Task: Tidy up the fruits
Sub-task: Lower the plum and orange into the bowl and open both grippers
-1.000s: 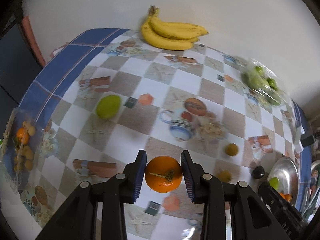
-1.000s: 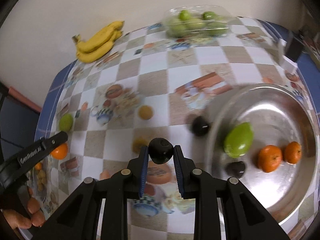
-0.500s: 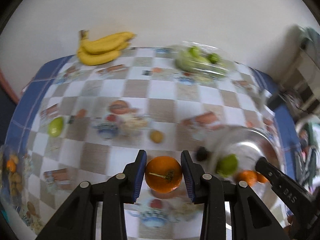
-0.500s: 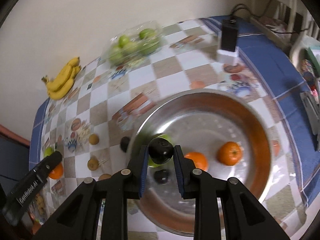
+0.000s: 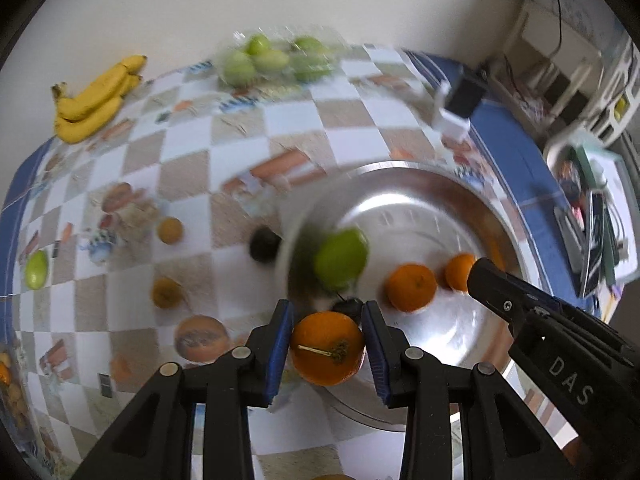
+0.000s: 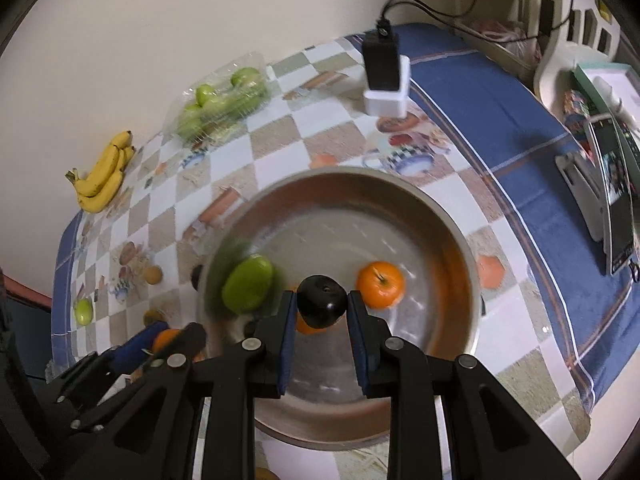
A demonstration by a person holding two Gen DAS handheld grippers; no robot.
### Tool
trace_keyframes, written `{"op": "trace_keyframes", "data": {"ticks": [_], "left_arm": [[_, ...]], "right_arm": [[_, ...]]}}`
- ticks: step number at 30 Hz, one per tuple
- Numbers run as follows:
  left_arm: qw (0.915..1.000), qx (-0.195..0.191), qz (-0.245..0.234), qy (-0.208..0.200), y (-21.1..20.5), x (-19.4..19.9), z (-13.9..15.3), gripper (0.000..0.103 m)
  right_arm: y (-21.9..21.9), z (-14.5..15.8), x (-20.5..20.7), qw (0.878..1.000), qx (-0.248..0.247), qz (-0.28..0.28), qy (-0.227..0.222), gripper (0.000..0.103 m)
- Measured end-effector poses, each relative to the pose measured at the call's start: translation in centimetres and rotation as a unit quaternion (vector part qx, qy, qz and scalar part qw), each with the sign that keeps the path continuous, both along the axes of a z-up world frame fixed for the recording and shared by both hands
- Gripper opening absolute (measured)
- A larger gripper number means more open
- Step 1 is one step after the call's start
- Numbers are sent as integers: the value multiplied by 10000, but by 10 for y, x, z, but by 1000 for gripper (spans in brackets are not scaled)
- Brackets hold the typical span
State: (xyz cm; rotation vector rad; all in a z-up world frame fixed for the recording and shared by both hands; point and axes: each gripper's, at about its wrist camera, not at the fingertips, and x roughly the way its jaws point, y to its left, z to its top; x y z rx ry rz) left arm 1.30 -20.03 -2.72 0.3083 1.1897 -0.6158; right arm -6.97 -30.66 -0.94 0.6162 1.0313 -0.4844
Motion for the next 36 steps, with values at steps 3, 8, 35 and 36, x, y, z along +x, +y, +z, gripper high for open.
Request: {"op": "trace_keyframes", "data": {"ticks": [3, 8, 35, 36], "left_arm": [[9998, 120, -127, 35, -7, -7, -8, 38], [9992, 273, -274, 79, -15, -14, -17, 38], [9987, 234, -288, 336, -15, -13, -27, 51], [9990, 189, -259, 299, -12, -11, -23, 51]], "right_arm": [[-2, -8, -6, 9999, 63, -25, 111, 27], [-5, -26, -8, 9991, 233, -73, 348, 27], [-9, -43, -5, 9971, 535, -148, 512, 37], [-9, -39, -6, 9976, 499, -163, 454, 37]]}}
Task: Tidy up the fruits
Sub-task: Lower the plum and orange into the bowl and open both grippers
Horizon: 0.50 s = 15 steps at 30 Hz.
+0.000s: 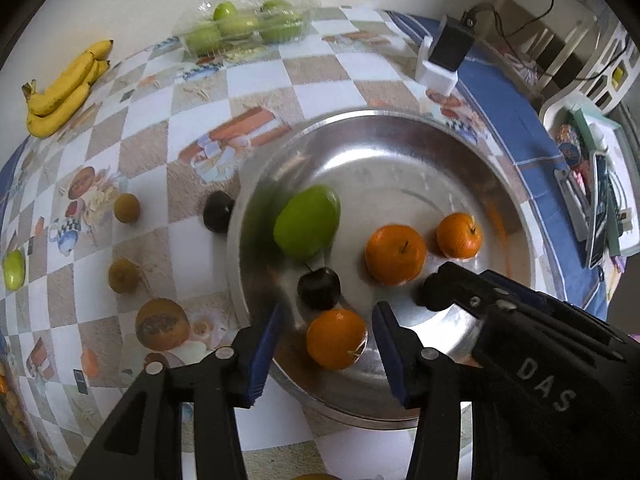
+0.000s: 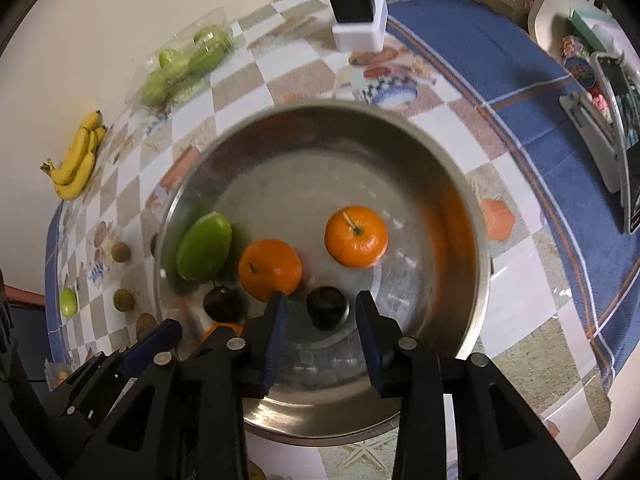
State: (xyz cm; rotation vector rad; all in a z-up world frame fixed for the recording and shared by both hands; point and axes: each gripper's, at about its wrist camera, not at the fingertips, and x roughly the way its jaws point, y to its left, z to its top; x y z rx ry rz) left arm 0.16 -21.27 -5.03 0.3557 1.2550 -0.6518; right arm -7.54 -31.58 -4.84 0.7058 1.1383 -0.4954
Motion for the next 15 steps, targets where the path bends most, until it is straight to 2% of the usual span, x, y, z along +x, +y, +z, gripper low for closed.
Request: {"op": "trace_keyframes", "data": {"ticks": [6, 11, 15], "left_arm": [[9995, -112, 299, -34, 14, 16, 7, 53], [9962, -186, 852, -48, 35, 37, 11, 54], [9913, -183, 1293, -148, 54, 53, 15, 59]], "right_arm": [[-2, 17, -3, 9996, -131, -66, -230, 37], [-3, 17, -1, 9997, -119, -58, -201, 37], [1, 15, 1, 9998, -138, -3, -160, 37]]}}
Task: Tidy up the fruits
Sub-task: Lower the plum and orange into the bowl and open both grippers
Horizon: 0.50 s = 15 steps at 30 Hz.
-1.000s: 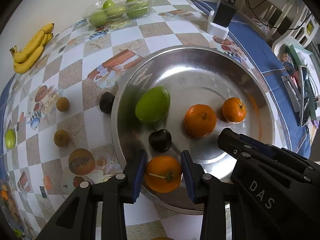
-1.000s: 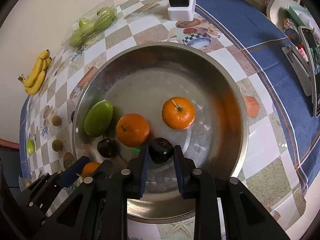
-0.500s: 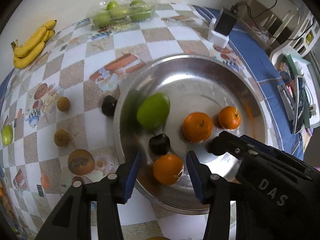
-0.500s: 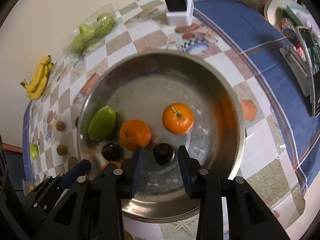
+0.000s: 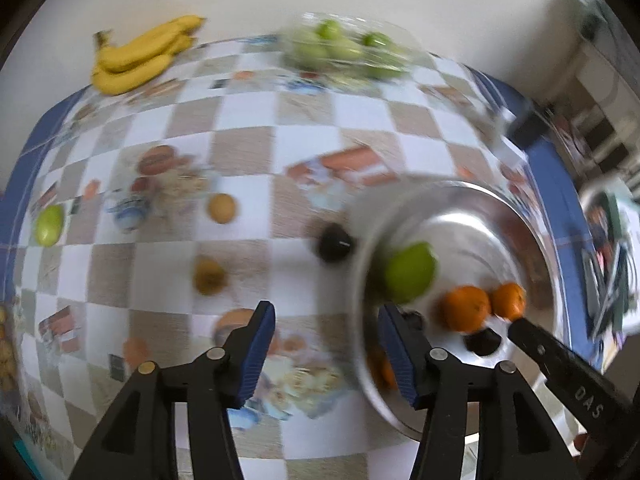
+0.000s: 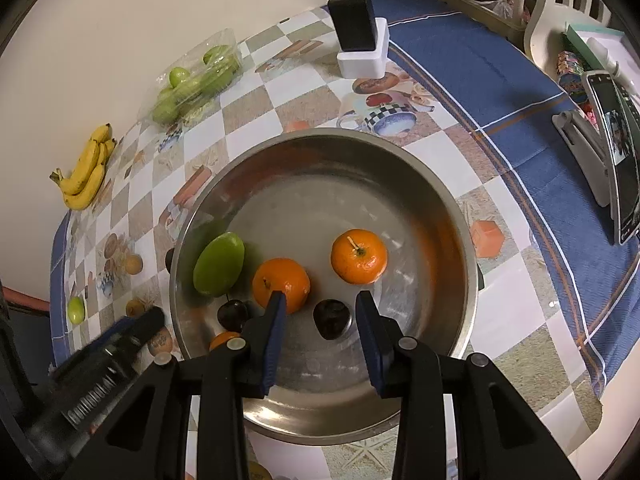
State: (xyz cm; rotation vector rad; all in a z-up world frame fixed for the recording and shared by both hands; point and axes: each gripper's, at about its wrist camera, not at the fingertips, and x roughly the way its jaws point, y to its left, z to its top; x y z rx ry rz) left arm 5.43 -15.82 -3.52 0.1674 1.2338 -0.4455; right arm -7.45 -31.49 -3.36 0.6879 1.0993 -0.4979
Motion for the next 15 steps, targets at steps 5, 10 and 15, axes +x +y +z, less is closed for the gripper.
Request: {"op": "trace_keyframes", "data": {"ticks": [5, 10, 15], "left_arm": [[9988, -209, 406, 183, 28, 17, -1, 61], [9962, -235, 815, 201, 54, 30, 0, 63], [9938, -269, 1062, 190, 71, 39, 0, 68]], "right_arm": [[8, -1, 6, 9999, -75, 140, 60, 37], [16, 0, 11, 9995, -116, 285, 70, 37], [19, 0, 15, 9992, -180, 344, 97, 38]]}}
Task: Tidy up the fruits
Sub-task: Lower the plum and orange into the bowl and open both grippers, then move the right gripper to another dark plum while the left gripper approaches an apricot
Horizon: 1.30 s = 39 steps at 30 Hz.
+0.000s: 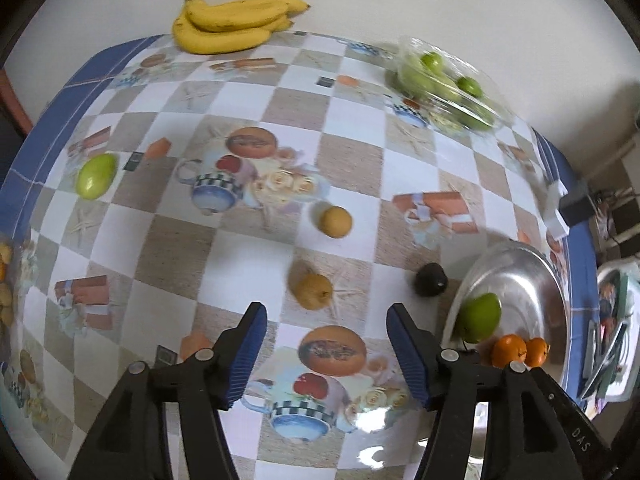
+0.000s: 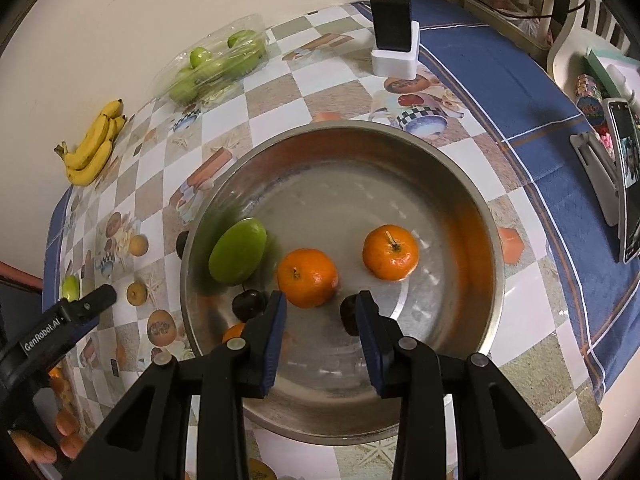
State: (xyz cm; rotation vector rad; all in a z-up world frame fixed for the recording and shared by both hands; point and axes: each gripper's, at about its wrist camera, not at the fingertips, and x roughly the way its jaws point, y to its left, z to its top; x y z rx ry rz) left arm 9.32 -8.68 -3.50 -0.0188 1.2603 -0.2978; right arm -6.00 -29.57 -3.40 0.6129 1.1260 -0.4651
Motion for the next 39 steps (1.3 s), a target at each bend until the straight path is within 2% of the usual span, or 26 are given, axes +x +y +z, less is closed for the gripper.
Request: {"op": "trace_keyframes", "data": {"ticks": [1, 3, 6, 8, 9, 10, 11, 19, 21, 23, 29, 39], "left_arm": [[10000, -9, 28, 6, 2, 1, -1, 70], [9999, 39, 92, 4, 6, 4, -2, 76], [9997, 205, 161, -14, 10, 5, -6, 95], [9993, 318, 177, -19, 10, 6, -10, 98], [9992, 356, 183, -14, 11, 7, -11, 99], [9990, 403, 202, -8, 12, 7, -14, 100], [9989, 425, 211, -6, 13, 8, -15, 101], [9976, 560, 394, -137, 22, 11, -18, 103], [9973, 564, 416, -207, 24, 12, -16, 103], [9969, 575, 463, -268, 26, 13, -14, 103], [9957, 542, 649, -365, 36, 17, -10, 103], [9965, 374, 683, -313, 40, 19, -10, 103]], "right_arm": [[0, 0, 1, 10000, -18, 8, 11, 39], [1, -1, 2, 10000, -53, 23, 22, 49], [3, -2, 5, 9999, -96, 83, 10, 55], [4, -2, 7, 9998, -134, 129, -1, 58], [4, -2, 8, 9998, -159, 140, -4, 69], [5, -2, 8, 9997, -189, 140, -19, 74], [5, -2, 8, 9997, -203, 134, -35, 78], [7, 0, 11, 9993, -309, 173, -156, 80], [8, 1, 13, 9990, -354, 201, -188, 93], [10, 2, 14, 9986, -417, 236, -242, 98], [16, 2, 19, 9978, -451, 359, -332, 100], [27, 3, 29, 9959, -535, 593, -422, 101]]}}
